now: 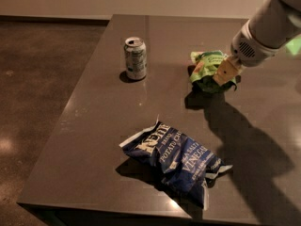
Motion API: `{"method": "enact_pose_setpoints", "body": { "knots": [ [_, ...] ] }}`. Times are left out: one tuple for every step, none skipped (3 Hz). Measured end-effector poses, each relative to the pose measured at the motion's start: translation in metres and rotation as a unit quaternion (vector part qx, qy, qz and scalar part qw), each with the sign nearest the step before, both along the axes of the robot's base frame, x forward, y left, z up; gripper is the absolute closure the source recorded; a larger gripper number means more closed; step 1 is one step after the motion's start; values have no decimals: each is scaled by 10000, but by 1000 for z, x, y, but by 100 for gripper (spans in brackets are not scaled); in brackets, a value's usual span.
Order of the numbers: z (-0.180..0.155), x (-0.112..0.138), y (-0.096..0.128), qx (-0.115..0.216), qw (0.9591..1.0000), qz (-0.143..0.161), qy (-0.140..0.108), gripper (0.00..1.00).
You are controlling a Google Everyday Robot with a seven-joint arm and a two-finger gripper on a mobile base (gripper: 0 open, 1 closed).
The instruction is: Move green rice chip bag near blue chip bag
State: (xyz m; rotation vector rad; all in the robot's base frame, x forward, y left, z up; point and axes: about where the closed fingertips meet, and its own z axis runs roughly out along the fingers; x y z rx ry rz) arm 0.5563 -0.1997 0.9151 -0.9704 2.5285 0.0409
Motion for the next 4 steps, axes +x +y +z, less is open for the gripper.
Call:
{"method": "enact_pose_setpoints", "body": {
  "knots": [
    [5, -40, 24, 151, 9981, 585, 125, 100],
    [6, -82, 41, 217, 9947, 964, 287, 100],
    [7, -101, 46, 216, 9936, 1052, 340, 84],
    [9, -103, 46, 207, 9937, 1056, 323, 60]
  ]
}}
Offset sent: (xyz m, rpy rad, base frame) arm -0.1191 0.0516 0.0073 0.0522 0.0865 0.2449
